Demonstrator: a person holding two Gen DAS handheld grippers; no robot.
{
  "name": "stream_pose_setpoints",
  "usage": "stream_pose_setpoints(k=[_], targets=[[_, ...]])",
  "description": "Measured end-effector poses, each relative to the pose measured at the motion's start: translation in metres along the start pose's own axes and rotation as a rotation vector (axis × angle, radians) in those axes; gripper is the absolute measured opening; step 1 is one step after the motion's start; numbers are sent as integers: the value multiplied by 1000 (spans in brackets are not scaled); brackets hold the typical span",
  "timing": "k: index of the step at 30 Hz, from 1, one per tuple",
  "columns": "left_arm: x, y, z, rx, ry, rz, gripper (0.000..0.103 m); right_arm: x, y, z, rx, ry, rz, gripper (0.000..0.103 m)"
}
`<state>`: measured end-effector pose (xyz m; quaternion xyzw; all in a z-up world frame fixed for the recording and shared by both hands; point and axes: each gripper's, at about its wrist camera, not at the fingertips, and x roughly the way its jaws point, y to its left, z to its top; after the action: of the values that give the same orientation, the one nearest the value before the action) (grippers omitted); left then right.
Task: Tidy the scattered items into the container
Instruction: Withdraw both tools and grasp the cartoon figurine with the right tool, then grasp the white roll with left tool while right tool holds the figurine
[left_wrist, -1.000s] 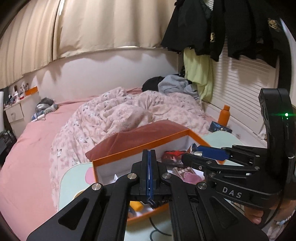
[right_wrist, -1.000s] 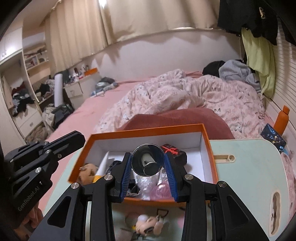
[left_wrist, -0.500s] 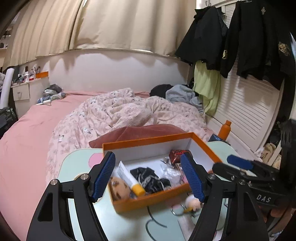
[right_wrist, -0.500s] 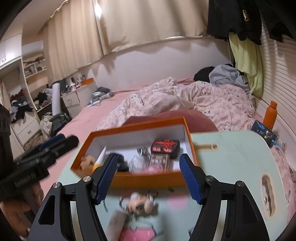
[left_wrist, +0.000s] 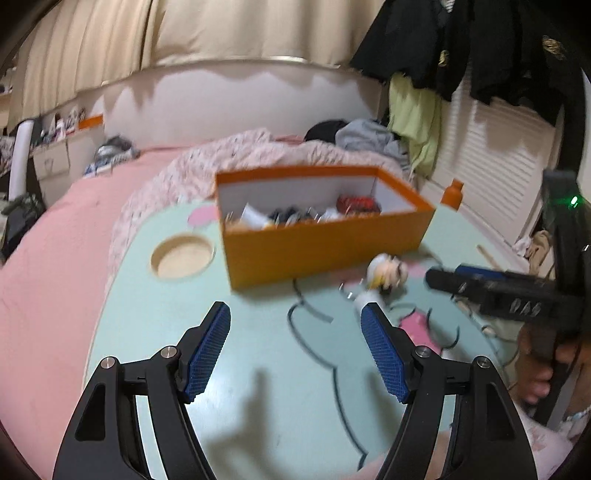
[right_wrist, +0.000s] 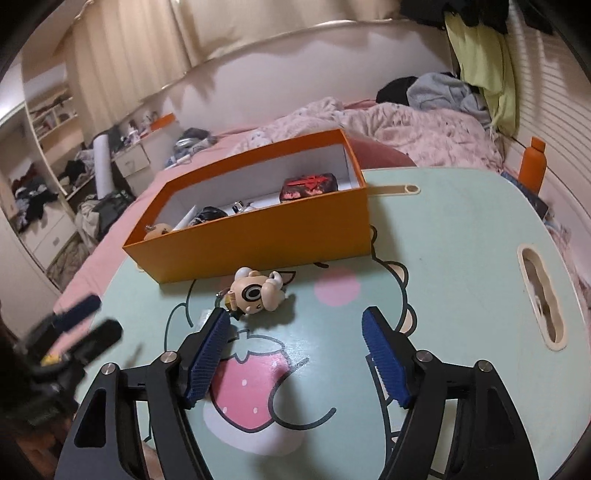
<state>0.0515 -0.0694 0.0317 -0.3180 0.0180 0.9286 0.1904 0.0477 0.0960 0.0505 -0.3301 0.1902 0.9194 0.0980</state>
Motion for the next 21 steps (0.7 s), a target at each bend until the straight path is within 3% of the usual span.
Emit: stream_pose_setpoints(k=[6, 13, 16, 18, 21], targets=[[1, 0, -2, -4, -1, -27, 73, 22, 30, 8, -132, 59, -41, 75], [4, -13, -6, 62, 14, -15, 73, 42, 36, 25, -129, 51, -58, 74], [5, -14, -7, 68, 17, -15, 73, 59, 30, 23, -94, 125, -35, 57], [5, -14, -7, 69, 19, -13, 73, 59, 26, 23, -88, 122, -38, 43], [5, -15, -7, 75, 22, -13, 73, 52, 21, 24, -63, 112, -44, 39]])
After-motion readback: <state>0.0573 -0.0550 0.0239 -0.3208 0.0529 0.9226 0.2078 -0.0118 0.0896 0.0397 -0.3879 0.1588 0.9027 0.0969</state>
